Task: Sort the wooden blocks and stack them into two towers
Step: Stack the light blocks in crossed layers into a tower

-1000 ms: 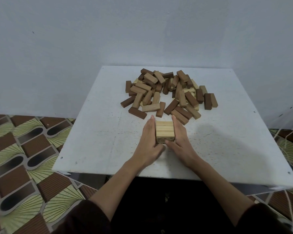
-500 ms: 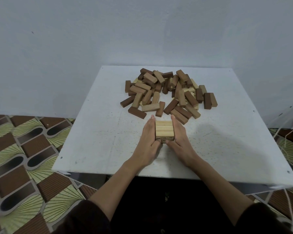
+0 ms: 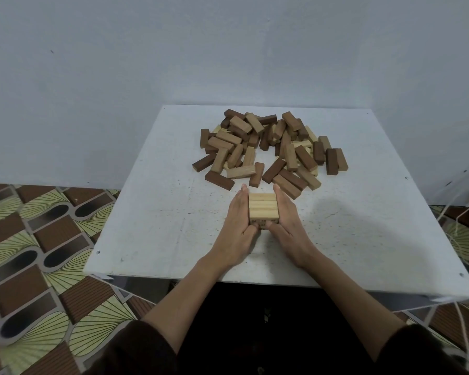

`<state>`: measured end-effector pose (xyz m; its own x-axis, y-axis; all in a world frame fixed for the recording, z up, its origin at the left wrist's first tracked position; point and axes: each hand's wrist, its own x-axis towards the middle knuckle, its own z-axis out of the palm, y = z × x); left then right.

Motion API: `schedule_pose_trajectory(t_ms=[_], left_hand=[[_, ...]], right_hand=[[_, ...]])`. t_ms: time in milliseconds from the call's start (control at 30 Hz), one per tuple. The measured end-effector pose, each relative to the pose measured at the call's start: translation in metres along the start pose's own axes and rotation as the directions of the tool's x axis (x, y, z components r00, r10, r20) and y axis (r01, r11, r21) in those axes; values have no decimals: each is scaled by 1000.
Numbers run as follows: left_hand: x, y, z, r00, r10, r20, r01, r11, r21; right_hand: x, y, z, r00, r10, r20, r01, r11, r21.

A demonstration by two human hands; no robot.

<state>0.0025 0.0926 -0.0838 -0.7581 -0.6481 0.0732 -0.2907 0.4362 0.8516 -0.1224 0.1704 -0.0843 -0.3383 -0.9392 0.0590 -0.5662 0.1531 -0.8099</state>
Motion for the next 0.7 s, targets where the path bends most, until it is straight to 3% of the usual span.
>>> schedule_pose_trajectory(t_ms=[333,433,500,567,633,700], left_hand=[[2,-3,0,999,-32,2,32,999,5],[0,0,-1,997,-76,1,75,990,-122],[-5,0,-10,989,-143,-33,131,963,-237],[-5,-6,-24,981,-96,-171,54,970,-237],[3,-14,-39,952,-50,-302,2,987,-158],[21,-15,-51,940,-2,-341,-6,1000,-22]], right_hand=[[0,2,-1,1000,-13,6,13,1000,-9],[-3,-2,-5,1000,-4,1,4,996,91],[-4,-7,-13,995,4,-99,16,981,195],[2,-7,-24,963,59,-264,9,968,252],[19,-6,-38,925,43,-378,26,984,175],[42,-7,-51,932,10,-362,15,998,68]])
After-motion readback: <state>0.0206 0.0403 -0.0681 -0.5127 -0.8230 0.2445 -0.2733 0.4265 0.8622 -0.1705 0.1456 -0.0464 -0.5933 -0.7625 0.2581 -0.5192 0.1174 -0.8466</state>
